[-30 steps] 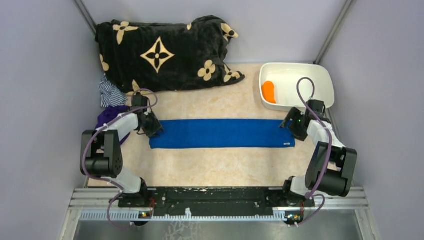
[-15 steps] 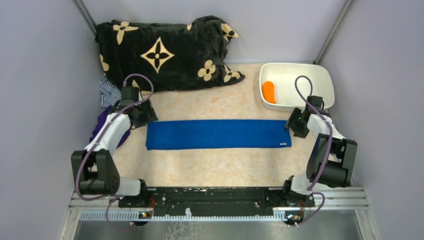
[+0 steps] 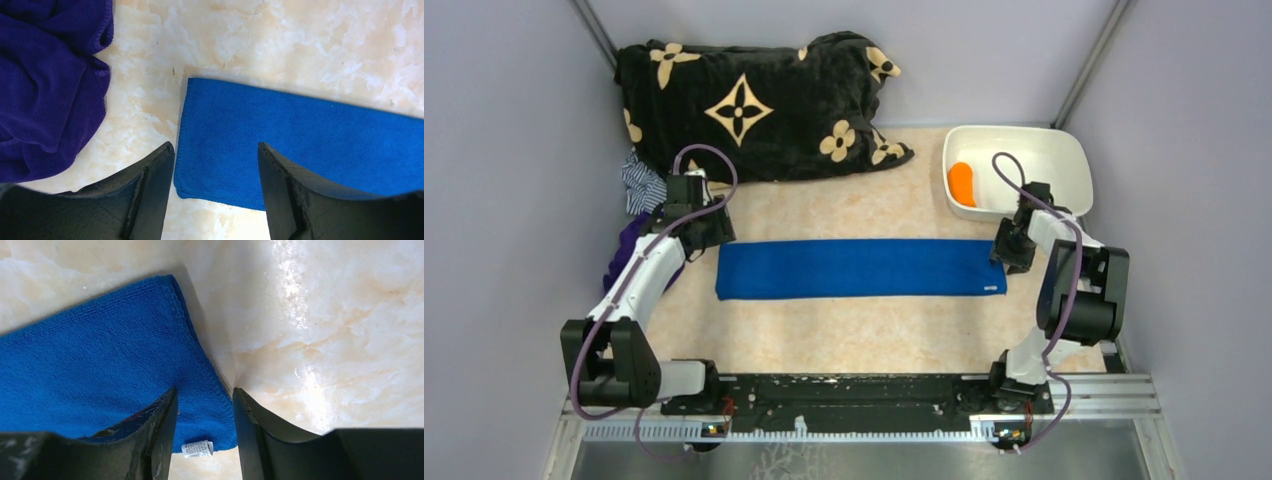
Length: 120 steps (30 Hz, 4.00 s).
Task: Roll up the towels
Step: Fold the towel at the center of the board.
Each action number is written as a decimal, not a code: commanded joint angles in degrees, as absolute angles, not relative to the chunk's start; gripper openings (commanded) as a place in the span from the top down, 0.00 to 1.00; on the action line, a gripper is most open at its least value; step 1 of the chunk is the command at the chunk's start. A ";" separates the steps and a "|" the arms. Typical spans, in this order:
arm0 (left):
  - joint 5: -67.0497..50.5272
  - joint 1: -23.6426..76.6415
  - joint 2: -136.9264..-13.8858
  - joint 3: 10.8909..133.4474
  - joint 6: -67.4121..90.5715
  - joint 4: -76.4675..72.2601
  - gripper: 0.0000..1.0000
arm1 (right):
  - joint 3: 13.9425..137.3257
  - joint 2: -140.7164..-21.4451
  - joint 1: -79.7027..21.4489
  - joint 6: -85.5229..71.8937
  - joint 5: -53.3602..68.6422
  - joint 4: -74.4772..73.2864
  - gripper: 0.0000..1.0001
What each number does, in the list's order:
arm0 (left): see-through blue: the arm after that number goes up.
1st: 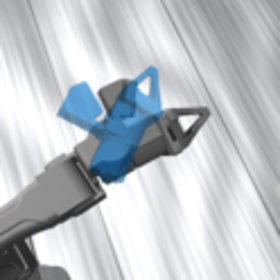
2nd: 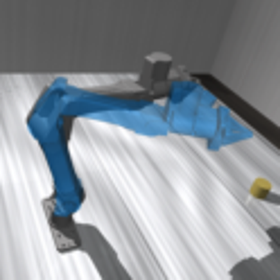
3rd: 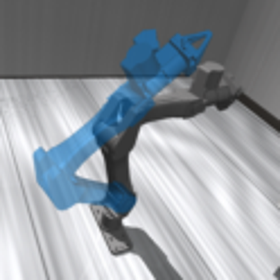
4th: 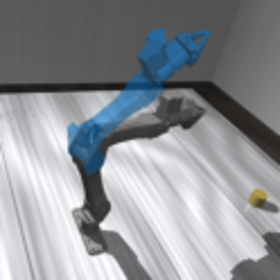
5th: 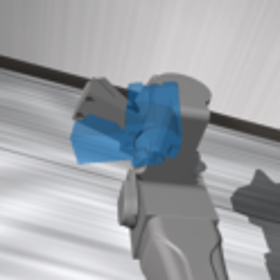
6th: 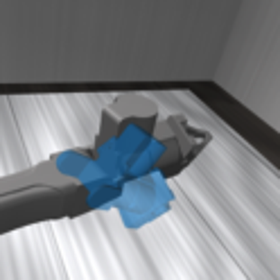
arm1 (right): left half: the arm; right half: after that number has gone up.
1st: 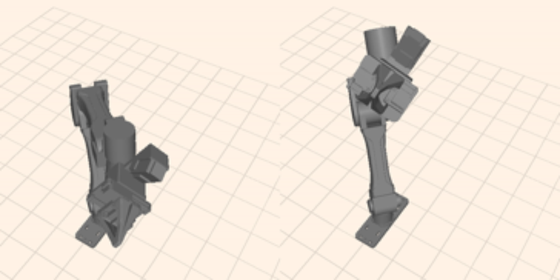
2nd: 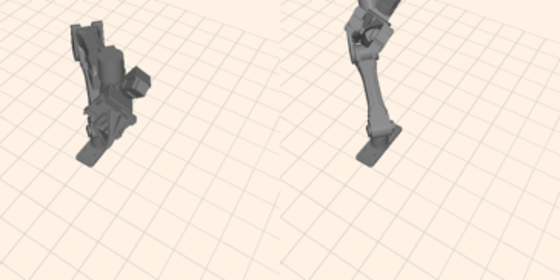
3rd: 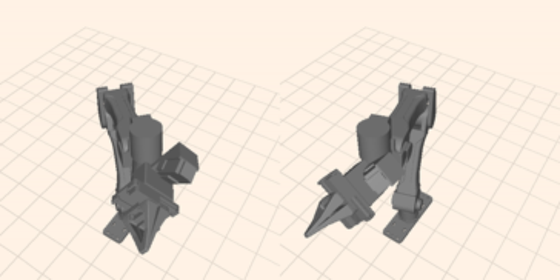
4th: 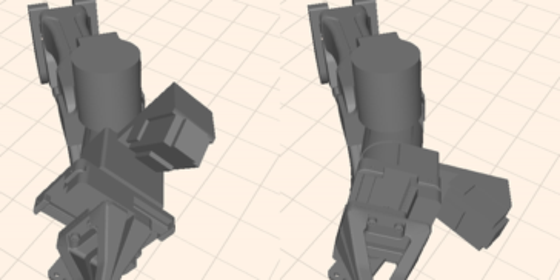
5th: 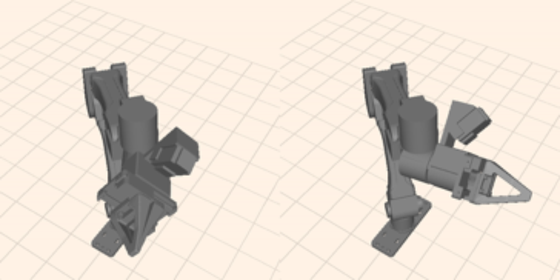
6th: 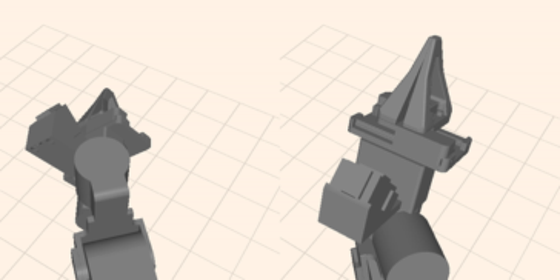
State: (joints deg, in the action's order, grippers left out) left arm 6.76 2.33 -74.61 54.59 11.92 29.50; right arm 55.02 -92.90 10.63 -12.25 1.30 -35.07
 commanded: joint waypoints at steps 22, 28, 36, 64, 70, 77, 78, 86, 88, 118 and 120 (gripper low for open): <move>10.69 4.61 -71.94 53.72 10.55 28.74 0.32 | 58.01 -104.14 6.72 -12.44 -10.78 -40.19 1.00; 9.38 5.53 -71.87 53.10 10.46 28.24 0.31 | 64.28 -98.49 6.68 -15.15 -31.79 -45.66 1.00; 6.52 6.54 -72.11 52.15 9.89 27.65 0.28 | 72.89 -100.83 7.05 -21.74 -55.03 -54.06 1.00; -25.07 8.78 -84.11 44.45 27.04 15.24 0.32 | 88.46 -101.12 -26.44 -28.69 1.21 -49.00 1.00; -24.92 11.60 -88.32 42.92 29.22 11.85 0.39 | 92.70 -104.80 -30.99 -30.72 4.76 -48.45 1.00; -24.56 13.35 -91.58 42.27 29.93 10.05 0.51 | 94.56 -106.78 -34.86 -33.48 7.94 -46.50 1.00; -24.48 13.56 -91.77 42.27 29.90 10.02 0.54 | 95.11 -107.24 -35.29 -33.56 8.42 -46.46 1.00; -23.10 14.65 -92.61 42.13 29.53 10.69 0.65 | 100.28 -112.04 -39.68 -34.17 11.68 -46.23 1.00; -22.82 14.85 -92.63 42.19 29.41 10.81 0.67 | 101.16 -113.04 -40.65 -34.79 12.39 -45.39 1.00; -19.33 16.26 -92.02 42.42 28.92 12.83 0.69 | 100.39 -124.31 -45.95 -41.93 16.65 -35.39 1.00; -19.21 16.26 -92.07 42.48 29.02 12.93 0.69 | 100.14 -124.57 -45.97 -41.84 16.65 -35.26 1.00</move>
